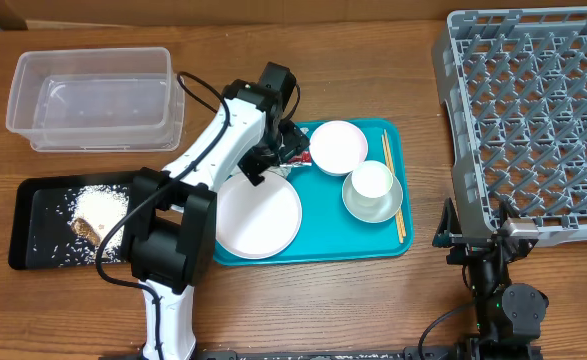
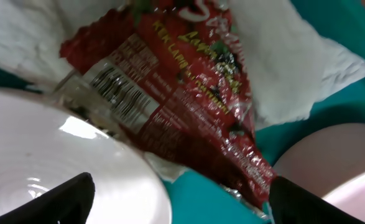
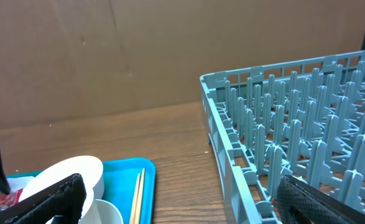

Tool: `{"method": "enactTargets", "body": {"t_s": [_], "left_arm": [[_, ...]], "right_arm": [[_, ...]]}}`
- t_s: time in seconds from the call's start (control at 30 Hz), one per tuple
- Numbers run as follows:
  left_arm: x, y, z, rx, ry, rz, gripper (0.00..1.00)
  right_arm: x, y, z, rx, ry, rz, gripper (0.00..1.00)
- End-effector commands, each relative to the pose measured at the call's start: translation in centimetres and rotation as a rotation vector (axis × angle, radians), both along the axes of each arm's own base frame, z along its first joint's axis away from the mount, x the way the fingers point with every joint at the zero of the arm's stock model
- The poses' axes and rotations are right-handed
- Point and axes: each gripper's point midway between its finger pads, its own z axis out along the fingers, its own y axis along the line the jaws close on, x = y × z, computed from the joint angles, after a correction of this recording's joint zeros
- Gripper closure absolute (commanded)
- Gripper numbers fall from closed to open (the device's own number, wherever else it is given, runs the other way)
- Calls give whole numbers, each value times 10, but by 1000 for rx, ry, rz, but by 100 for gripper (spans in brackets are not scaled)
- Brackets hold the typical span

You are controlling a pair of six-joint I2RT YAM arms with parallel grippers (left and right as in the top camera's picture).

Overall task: Sort waste into correct bins and load items into the dishwasher
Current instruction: 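Grasp the red snack wrapper with the left gripper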

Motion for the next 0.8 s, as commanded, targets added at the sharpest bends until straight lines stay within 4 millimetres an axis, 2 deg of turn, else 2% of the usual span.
{"method": "enactTargets", "body": {"t_s": [0.0, 0.13, 0.23, 0.3, 0.5, 0.63, 0.77], "left_arm": [[4, -5, -5, -13, -13, 20, 14], [9, -3, -4, -16, -28, 28, 19], [11, 6, -5, 19, -34, 40, 28], [11, 13, -6, 41, -32, 47, 39], [5, 15, -7, 57, -7, 56, 40], [10, 28, -7, 115, -31, 93, 40], [11, 31, -7, 114, -30, 107, 54]], "right_arm": [[0, -3, -1, -4, -6, -13, 0], [0, -3, -1, -4, -6, -13, 0], [0, -3, -1, -3, -6, -13, 0], [0, -3, -1, -3, -6, -13, 0], [0, -3, -1, -4, -6, -13, 0], [0, -3, -1, -4, -6, -13, 0], [0, -3, -1, -3, -6, -13, 0]]}}
